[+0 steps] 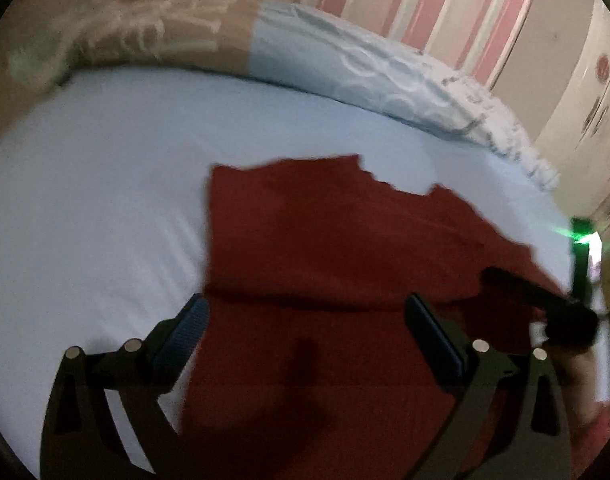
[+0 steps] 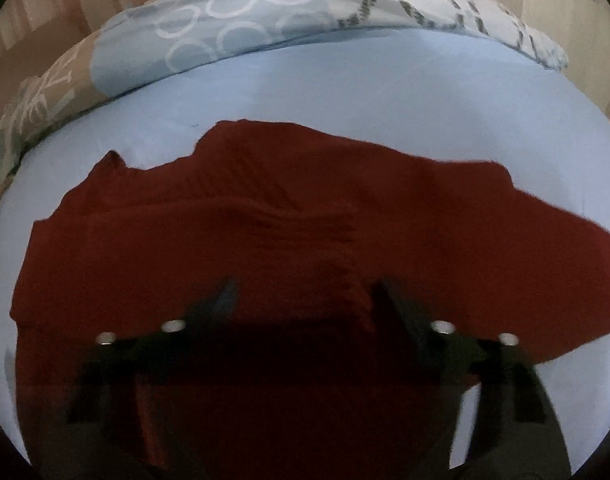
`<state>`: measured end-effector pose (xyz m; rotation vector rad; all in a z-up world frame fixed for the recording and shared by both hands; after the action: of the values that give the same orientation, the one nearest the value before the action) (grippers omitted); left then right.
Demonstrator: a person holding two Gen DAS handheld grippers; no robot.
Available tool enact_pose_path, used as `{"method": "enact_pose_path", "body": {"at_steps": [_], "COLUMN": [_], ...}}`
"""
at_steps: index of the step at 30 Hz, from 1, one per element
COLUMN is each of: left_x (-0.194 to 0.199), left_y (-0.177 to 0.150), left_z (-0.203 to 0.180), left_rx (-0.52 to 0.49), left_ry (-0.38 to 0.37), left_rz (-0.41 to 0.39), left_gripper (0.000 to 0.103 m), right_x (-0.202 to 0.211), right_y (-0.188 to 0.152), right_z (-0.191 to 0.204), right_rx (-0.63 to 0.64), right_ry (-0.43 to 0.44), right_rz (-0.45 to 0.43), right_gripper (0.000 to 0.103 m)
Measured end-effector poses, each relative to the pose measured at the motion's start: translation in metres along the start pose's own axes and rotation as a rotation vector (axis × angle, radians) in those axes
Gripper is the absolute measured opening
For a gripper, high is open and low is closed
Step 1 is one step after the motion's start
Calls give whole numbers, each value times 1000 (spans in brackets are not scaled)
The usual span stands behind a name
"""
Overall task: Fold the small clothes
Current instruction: 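Lift the sleeve cuff with the left gripper and fold it across the sweater body, then move the right gripper to the other sleeve cuff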
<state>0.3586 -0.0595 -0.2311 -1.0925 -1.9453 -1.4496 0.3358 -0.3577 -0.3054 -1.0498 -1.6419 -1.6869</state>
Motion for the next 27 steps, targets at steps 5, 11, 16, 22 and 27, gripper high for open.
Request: {"method": "enact_pose_path", "body": {"at_steps": [5, 11, 16, 22, 27], "left_x": [0, -10, -26, -31, -37], "left_y": [-1, -1, -2, -2, -13], "left_z": [-5, -25, -55, -105, -152], "left_rx": [-63, -122, -195, -248, -268], "left_ry": [35, 44, 86, 75, 40], "left_rz": [-9, -20, -20, -43, -24], "left_gripper": [98, 98, 98, 98, 98], "right_x": [7, 2, 11, 77, 100], "right_y": [1, -8, -14, -13, -38], "right_z": [-14, -31, -40, -79, -148], "right_rx": [33, 80, 89, 68, 31], "right_ry": [-111, -178, -187, -220, -328], "right_rz": [-25, 17, 0, -144, -108], "right_gripper": [6, 2, 51, 100, 100]}}
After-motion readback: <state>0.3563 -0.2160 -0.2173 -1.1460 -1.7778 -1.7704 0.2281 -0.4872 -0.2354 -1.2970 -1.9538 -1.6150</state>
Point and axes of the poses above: each gripper's, at about its wrist camera, not at the fingertips, and x roughly against the way its jaws point, z to its left, y to its top, the point moved 4 cm from there along -x, roughly the way its jaws point, and after that the axes turned 14 degrees about x, right-handed, at the moved point
